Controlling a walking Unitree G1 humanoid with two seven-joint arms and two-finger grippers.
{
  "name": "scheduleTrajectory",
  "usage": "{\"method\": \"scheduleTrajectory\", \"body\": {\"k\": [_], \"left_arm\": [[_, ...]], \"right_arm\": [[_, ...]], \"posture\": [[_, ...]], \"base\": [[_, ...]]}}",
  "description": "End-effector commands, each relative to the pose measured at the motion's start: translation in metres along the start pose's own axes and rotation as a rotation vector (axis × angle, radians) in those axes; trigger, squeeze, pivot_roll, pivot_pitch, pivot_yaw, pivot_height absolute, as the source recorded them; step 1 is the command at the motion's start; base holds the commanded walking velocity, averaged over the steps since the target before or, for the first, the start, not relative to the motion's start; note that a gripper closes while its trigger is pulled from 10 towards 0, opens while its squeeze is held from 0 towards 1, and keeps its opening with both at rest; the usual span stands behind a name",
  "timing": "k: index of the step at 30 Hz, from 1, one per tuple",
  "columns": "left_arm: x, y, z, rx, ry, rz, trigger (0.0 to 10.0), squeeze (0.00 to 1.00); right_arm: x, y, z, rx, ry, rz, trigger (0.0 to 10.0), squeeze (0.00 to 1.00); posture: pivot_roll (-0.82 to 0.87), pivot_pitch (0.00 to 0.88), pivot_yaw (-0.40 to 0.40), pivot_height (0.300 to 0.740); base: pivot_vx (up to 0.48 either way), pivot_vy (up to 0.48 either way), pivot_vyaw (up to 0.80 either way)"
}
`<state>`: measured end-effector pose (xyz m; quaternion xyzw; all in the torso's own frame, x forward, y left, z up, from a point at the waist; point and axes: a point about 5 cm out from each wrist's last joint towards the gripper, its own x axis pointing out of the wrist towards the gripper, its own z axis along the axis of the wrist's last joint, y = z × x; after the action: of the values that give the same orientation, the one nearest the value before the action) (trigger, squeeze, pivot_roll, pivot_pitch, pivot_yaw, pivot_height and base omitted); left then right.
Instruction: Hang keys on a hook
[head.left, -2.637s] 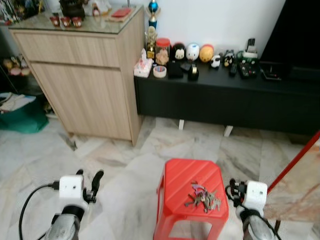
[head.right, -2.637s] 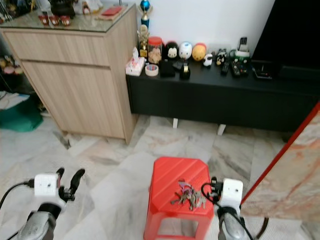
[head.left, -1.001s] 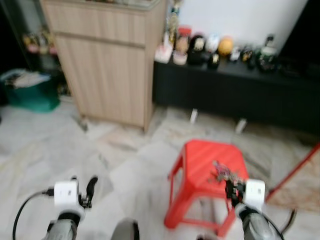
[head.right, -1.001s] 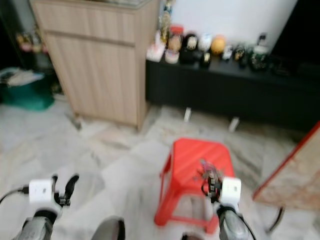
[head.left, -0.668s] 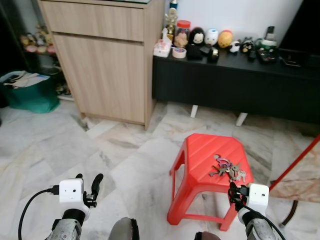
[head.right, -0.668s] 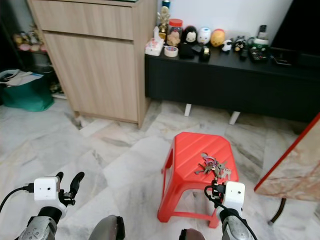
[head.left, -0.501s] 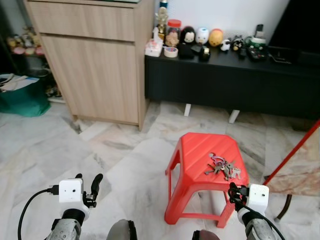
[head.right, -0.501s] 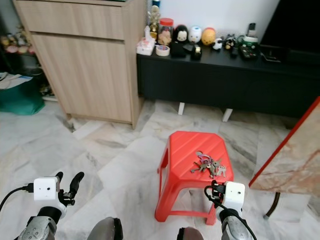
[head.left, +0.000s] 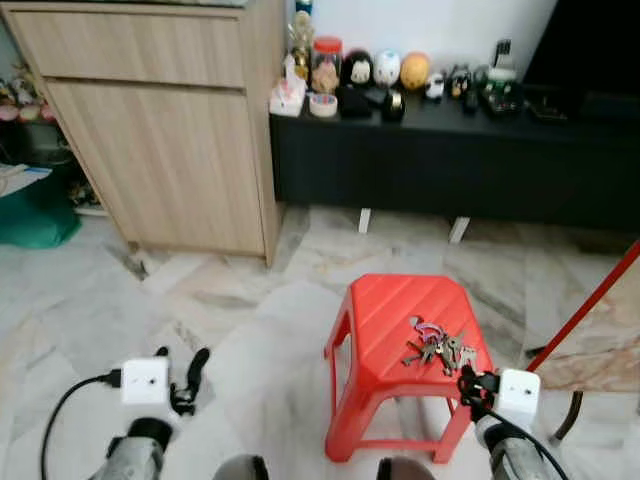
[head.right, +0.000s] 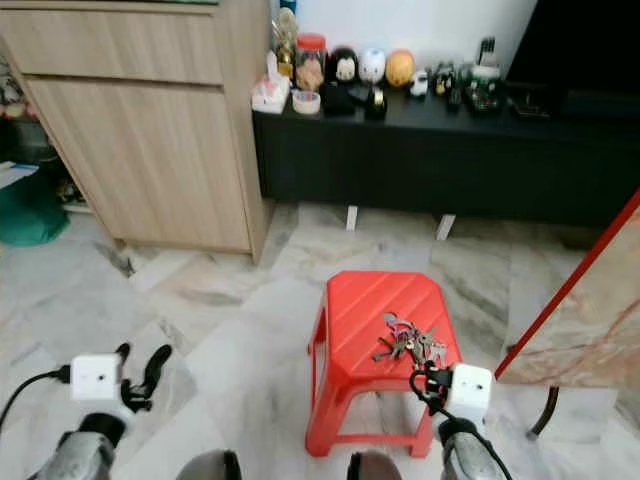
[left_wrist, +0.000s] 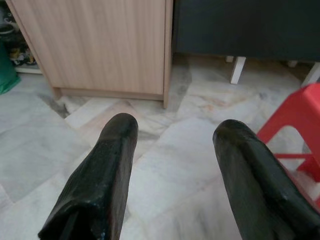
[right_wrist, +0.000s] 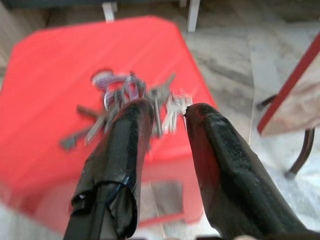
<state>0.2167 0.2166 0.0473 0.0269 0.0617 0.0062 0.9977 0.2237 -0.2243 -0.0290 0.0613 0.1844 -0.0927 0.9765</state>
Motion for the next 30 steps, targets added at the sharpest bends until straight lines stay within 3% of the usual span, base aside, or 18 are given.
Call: {"method": "scheduleTrajectory", "body": {"k": [1, 12, 28, 29, 30], "left_arm": [[-0.0027, 0.0068, 0.0006, 0.026, 0.004, 0.011, 10.0, 0.0], [-0.0018, 0.0061, 0.0009, 0.026, 0.003, 0.006, 10.0, 0.0], [-0.0006, 0.0057, -0.0001, 0.028, 0.012, 0.008, 10.0, 0.0], [-0.0004, 0.0053, -0.0001, 0.029, 0.013, 0.006, 10.0, 0.0], [-0.0002, 0.005, -0.0001, 0.029, 0.013, 0.004, 10.0, 0.0]], "right_arm": [[0.0019, 0.0069, 0.0019, 0.022, -0.016, 0.003, 10.0, 0.0], [0.0021, 0.0065, 0.0027, 0.026, -0.025, -0.022, 10.0, 0.0], [0.0031, 0.0047, 0.0007, 0.037, 0.004, -0.085, 10.0, 0.0], [0.0033, 0.0045, -0.0003, 0.035, 0.018, -0.087, 10.0, 0.7], [0.0036, 0.0042, -0.0017, 0.028, 0.038, -0.09, 10.0, 1.0]], "posture": [[0.08, 0.019, -0.054, 0.625], [0.08, 0.018, -0.054, 0.625], [0.08, 0.019, -0.051, 0.625], [0.08, 0.019, -0.051, 0.625], [0.08, 0.019, -0.05, 0.625]], "base": [[0.319, 0.0, 0.0], [0.313, 0.0, 0.0], [0.0, 0.0, 0.0], [0.0, 0.0, 0.0], [0.0, 0.0, 0.0]]}}
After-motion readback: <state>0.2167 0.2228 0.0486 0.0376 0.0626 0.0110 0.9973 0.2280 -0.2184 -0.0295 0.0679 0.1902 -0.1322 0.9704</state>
